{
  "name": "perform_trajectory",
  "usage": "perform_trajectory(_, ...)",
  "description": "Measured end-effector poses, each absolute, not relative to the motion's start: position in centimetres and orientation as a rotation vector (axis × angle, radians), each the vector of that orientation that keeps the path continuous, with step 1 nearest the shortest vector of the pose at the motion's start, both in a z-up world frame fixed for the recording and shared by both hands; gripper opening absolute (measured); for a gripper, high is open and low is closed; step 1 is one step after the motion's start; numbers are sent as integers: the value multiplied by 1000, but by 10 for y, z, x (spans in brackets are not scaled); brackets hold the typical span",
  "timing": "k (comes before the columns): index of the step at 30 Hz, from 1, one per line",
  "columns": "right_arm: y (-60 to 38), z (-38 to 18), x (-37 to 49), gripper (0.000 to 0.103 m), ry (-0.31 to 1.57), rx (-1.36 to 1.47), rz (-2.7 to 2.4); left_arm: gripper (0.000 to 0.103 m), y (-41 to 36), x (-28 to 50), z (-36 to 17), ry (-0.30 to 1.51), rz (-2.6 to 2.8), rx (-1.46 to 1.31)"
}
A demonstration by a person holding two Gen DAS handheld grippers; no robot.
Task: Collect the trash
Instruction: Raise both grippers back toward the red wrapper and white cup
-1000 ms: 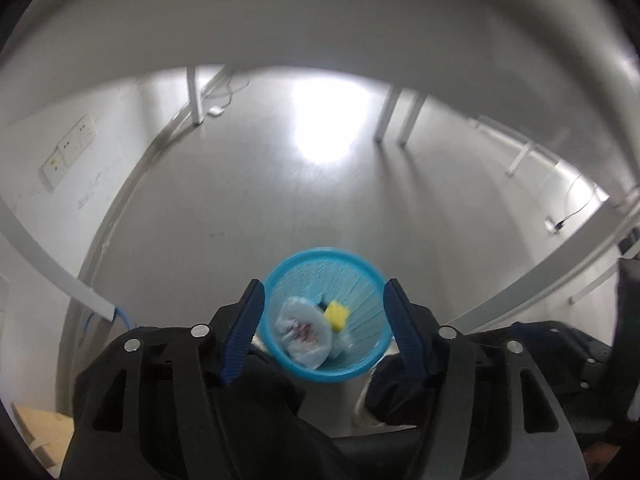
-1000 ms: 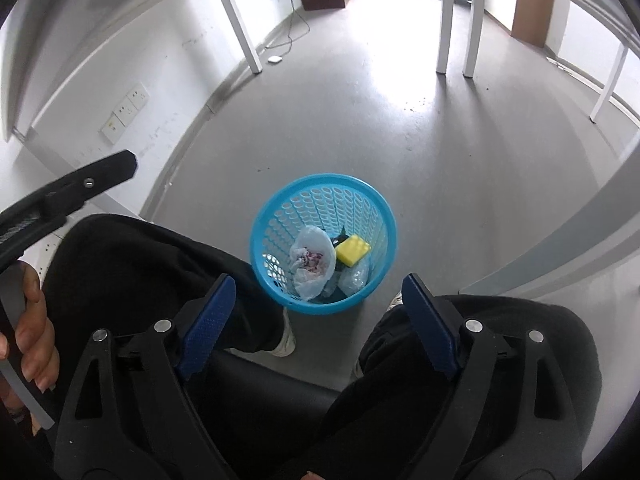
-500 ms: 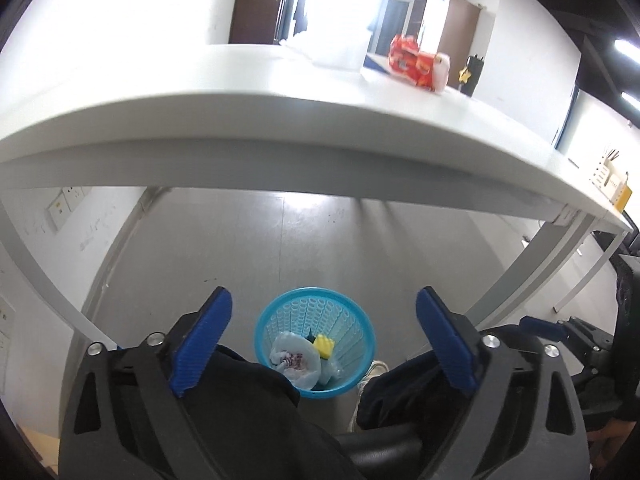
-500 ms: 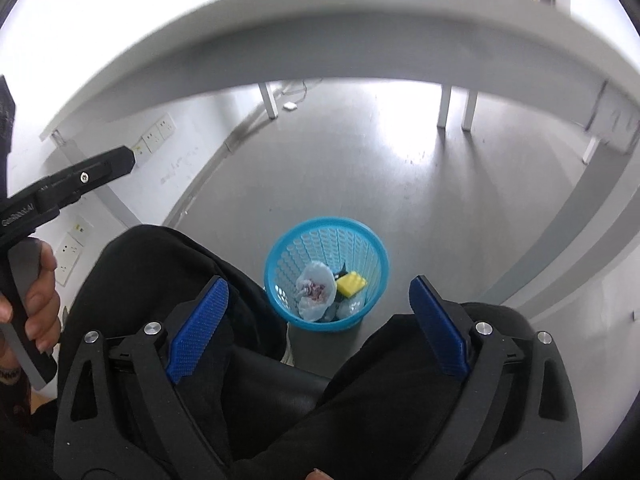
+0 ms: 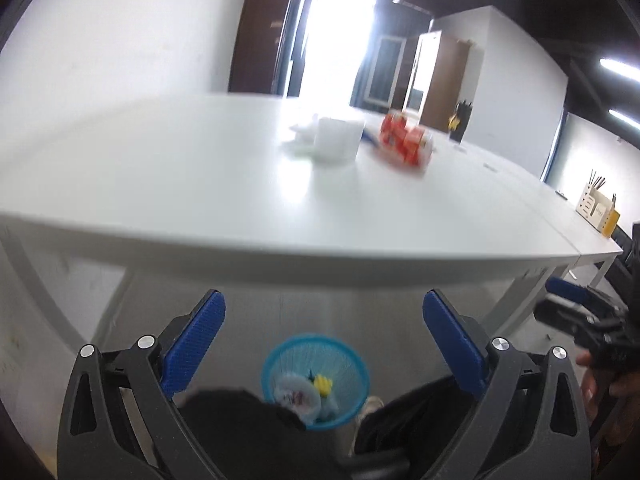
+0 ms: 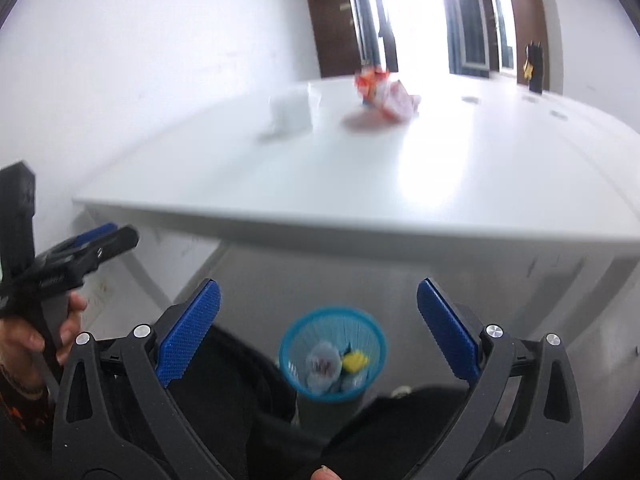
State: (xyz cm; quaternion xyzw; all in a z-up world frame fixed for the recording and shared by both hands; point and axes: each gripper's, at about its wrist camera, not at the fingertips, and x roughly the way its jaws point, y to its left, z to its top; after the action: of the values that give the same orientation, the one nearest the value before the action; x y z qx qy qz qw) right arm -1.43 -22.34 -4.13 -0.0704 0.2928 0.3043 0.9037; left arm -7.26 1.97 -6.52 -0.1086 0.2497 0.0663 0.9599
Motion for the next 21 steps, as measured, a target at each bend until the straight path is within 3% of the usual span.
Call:
perform_trajectory(12,-212,6,60,94,541,-127,566,97,25,-21,-6,371,140,-162)
perform_trajectory(21,-191,29,111,94,563,-156,549,97,40,50,12,446,122,-189)
